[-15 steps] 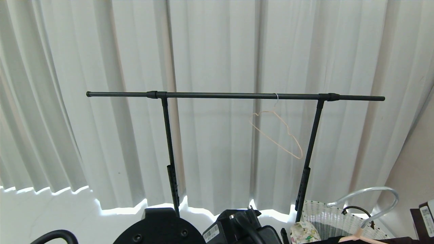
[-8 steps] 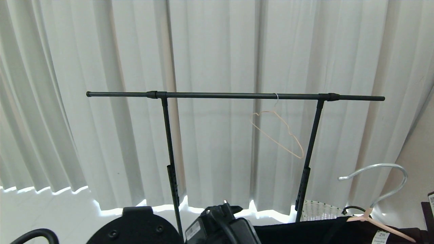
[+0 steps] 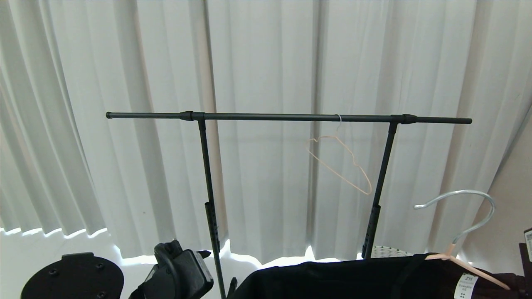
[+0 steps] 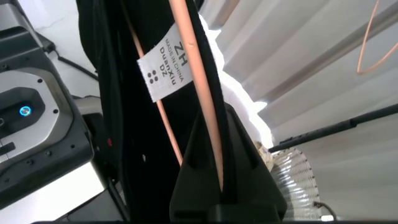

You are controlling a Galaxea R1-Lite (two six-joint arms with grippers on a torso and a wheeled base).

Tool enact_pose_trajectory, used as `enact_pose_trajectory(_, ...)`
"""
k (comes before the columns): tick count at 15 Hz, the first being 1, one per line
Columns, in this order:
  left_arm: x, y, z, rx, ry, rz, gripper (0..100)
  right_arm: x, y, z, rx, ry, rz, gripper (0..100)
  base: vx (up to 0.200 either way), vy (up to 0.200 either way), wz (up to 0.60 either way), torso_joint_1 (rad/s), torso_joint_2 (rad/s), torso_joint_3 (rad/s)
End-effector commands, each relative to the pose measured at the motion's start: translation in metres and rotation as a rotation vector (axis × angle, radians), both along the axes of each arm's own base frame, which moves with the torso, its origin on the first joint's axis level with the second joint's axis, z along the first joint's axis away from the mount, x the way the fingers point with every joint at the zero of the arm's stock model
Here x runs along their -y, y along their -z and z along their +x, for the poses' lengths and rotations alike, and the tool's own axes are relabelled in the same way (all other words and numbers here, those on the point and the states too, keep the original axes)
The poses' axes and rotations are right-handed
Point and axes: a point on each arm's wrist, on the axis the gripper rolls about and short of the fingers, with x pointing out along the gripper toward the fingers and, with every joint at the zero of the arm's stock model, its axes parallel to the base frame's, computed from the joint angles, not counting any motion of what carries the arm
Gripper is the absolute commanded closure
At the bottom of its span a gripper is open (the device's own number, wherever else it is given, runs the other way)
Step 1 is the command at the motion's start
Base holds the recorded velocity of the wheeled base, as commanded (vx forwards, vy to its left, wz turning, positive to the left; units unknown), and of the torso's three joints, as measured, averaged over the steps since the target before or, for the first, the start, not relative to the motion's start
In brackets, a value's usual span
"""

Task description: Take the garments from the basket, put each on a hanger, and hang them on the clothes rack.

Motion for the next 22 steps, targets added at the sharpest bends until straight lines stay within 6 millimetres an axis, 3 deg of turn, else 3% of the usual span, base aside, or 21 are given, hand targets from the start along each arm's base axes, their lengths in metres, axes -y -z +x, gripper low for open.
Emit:
enact_pose_trajectory(1, 0.002, 0.0, 0.001, -0.012, 0.024, -0.006, 0, -0.001, -0.001, 0.001, 0.013, -0.013, 0.0, 100, 0.0, 0.0, 0.0, 0.0, 0.0, 0.0)
enact_pose_trajectory(2, 0.008, 0.003, 0.001, -0.053, 0.1, -0.014, 0, -0.003, -0.004, 0.003, 0.038, -0.025, 0.005, 100, 0.0, 0.0, 0.0, 0.0, 0.0, 0.0)
enact_pose_trajectory(3, 0.01, 0.007, 0.002, -0.076, 0.112, -0.003, 100, -0.004, -0.007, 0.004, 0.046, -0.03, 0.008, 100, 0.0, 0.0, 0.0, 0.0, 0.0, 0.0)
enact_pose_trajectory(7, 0.013, 0.013, 0.011, -0.099, 0.08, 0.02, 100, -0.004, -0.009, 0.004, 0.054, -0.029, 0.01, 100, 0.0, 0.0, 0.0, 0.0, 0.0, 0.0)
enact_pose_trajectory(11, -0.005, 0.012, 0.024, -0.092, -0.041, 0.011, 100, -0.003, -0.009, 0.004, 0.052, -0.012, 0.01, 100, 0.0, 0.0, 0.0, 0.0, 0.0, 0.0)
enact_pose_trajectory(12, -0.022, 0.011, 0.028, -0.08, -0.126, 0.004, 100, -0.001, -0.008, 0.008, 0.044, 0.016, 0.005, 100, 0.0, 0.0, 0.0, 0.0, 0.0, 0.0)
enact_pose_trajectory(17, -0.016, 0.005, 0.019, -0.035, -0.102, 0.004, 100, -0.002, -0.006, 0.012, 0.028, 0.028, -0.005, 100, 0.0, 0.0, 0.0, 0.0, 0.0, 0.0)
enact_pose_trajectory(18, -0.016, 0.005, 0.019, -0.034, -0.104, 0.004, 0, -0.002, -0.006, 0.012, 0.031, 0.037, -0.01, 100, 0.0, 0.0, 0.0, 0.0, 0.0, 0.0)
enact_pose_trajectory(22, -0.015, 0.001, 0.02, -0.038, -0.123, -0.026, 0, 0.003, -0.003, 0.016, 0.03, 0.138, -0.052, 100, 0.0, 0.0, 0.0, 0.0, 0.0, 0.0)
